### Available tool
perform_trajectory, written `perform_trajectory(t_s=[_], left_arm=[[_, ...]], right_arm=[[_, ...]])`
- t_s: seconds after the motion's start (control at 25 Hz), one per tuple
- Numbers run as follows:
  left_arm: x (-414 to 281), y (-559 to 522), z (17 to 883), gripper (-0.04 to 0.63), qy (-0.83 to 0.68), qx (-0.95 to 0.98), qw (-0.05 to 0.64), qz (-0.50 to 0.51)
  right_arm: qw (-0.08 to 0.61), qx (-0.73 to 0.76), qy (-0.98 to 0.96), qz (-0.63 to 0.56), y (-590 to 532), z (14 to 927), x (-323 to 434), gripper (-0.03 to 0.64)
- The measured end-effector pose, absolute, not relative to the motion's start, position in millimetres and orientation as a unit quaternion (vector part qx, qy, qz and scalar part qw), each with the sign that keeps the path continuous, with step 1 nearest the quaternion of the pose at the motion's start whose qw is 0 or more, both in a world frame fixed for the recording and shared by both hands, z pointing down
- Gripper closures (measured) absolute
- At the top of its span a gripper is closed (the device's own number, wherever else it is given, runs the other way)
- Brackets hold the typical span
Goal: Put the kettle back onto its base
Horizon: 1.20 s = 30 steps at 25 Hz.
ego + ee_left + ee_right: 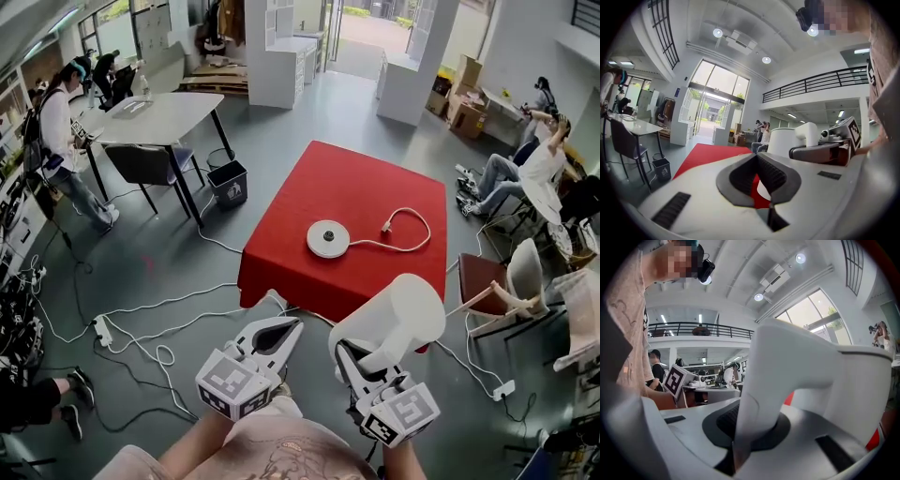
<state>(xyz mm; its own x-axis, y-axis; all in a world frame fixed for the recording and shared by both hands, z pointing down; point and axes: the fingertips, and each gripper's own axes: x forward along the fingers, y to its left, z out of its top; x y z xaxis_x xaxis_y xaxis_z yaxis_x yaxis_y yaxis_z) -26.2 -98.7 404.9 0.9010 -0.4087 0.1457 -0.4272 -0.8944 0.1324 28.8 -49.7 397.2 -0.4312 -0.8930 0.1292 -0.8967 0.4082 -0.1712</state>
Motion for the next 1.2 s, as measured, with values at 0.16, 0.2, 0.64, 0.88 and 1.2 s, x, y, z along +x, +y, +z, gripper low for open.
perform_trajectory(t_s=[0.16, 0.2, 0.64, 0.88, 1.2], left_arm=[[-21.0, -118.3, 405.7, 0.607, -0.199, 0.975, 0.077, 0.058], [-19.5, -122.6, 405.9, 0.607, -0.194, 0.976, 0.076, 0.059], [-2.0, -151.8, 410.9, 0.607, -0.167, 0.981, 0.083, 0.054], [6.4, -171.7, 411.2, 0.607, -0.164, 0.981, 0.084, 0.056], [21.4, -206.5, 409.8, 0.607, -0.181, 0.978, 0.084, 0.054]], right_arm=[[0.004, 0.547, -0.831, 0.103, -67.8, 395.6, 32.9, 0.571], [0.002, 0.551, -0.828, 0.102, -71.9, 395.1, 34.2, 0.571], [0.012, 0.575, -0.812, 0.098, -97.6, 397.9, 49.0, 0.571], [0.018, 0.580, -0.808, 0.100, -114.8, 399.6, 59.9, 0.571], [0.020, 0.565, -0.818, 0.106, -149.5, 403.7, 75.5, 0.571]])
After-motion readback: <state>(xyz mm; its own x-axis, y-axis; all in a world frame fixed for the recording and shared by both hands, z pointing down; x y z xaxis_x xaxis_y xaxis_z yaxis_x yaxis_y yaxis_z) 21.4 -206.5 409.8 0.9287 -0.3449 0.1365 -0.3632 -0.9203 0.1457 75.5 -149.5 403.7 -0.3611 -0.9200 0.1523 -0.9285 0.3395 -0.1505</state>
